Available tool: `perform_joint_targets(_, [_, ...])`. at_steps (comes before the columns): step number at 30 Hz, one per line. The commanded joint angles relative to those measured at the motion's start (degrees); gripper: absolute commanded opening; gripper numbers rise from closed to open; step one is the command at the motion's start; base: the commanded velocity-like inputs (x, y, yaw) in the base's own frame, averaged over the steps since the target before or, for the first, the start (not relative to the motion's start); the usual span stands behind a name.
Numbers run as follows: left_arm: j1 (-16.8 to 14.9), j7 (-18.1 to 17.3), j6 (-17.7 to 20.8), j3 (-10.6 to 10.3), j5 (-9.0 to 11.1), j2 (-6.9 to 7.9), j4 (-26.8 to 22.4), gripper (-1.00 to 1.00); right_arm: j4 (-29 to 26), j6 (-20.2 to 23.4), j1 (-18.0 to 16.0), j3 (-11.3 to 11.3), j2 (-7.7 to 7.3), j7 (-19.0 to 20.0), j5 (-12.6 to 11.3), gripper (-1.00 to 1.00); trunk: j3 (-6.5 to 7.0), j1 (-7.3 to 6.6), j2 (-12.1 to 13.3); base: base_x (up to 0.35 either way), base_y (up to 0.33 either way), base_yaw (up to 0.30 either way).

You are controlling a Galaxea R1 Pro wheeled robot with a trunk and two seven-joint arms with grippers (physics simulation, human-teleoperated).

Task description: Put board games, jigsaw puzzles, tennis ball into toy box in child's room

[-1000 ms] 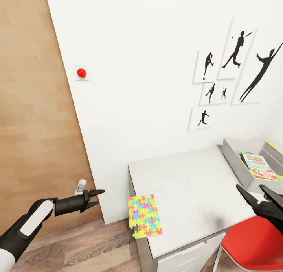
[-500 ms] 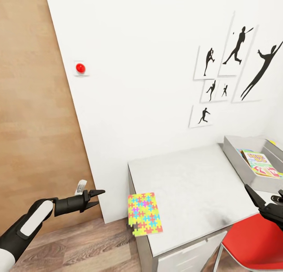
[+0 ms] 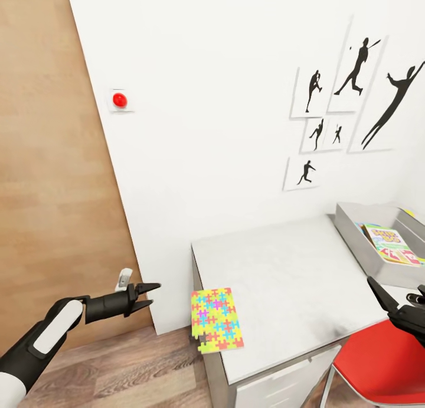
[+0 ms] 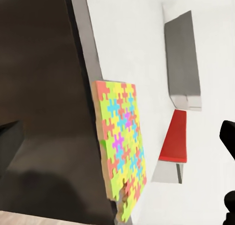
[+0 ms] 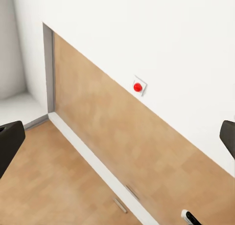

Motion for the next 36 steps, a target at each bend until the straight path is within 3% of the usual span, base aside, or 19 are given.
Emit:
perform_joint_targets(1, [-0.05,-0.21,0.11,-0.11,0.00,0.04,0.01,1.00,0.01,0.29,-0.03,-0.03,0.01,0.10,-0.02,1.00,-0.06,0.00,-0.04,0.000,-0.174,0.000])
perform_joint_targets(23, [-0.05,-0.93,0.12,0.05,-0.02,0.16,-0.01,1.00,0.01,0.29,-0.02,-0.03,0.20,-0.08,-0.10,1.00,-0.06,0.00,-0.04,0.000,-0.104,0.000])
perform_joint_targets(36, [-0.05,-0.93,0.13,0.32,-0.02,0.22,-0.01,1.00,0.01,0.29,-0.02,-0.03,0.19,-0.09,-0.11,1.00,-2.39,2.85,-5.25,0.000,-0.001,0.000])
